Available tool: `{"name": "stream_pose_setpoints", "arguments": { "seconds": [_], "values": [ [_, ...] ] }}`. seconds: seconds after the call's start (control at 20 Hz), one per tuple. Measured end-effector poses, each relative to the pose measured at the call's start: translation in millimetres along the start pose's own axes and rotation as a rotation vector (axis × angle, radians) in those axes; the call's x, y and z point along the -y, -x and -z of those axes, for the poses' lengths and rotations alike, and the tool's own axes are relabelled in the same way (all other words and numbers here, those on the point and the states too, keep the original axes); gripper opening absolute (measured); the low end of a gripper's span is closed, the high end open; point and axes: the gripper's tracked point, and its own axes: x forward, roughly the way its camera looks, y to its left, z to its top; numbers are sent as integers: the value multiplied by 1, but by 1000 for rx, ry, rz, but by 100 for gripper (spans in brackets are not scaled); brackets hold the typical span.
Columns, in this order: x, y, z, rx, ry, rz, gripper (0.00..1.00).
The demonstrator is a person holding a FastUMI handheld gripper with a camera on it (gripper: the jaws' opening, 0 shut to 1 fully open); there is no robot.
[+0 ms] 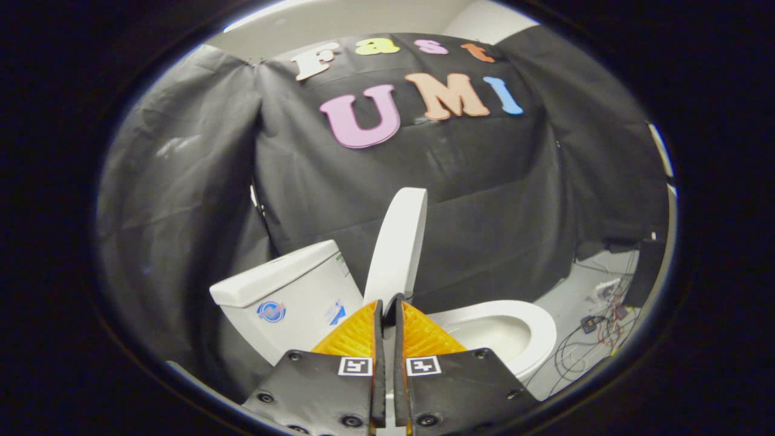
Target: Open the toilet lid.
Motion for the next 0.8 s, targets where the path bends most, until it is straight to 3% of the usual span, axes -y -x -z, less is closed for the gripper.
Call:
{"name": "stream_pose_setpoints", "arguments": {
  "seconds": [0.8],
  "values": [
    [-66, -11, -4, 11, 137, -127, 6]
  ]
}}
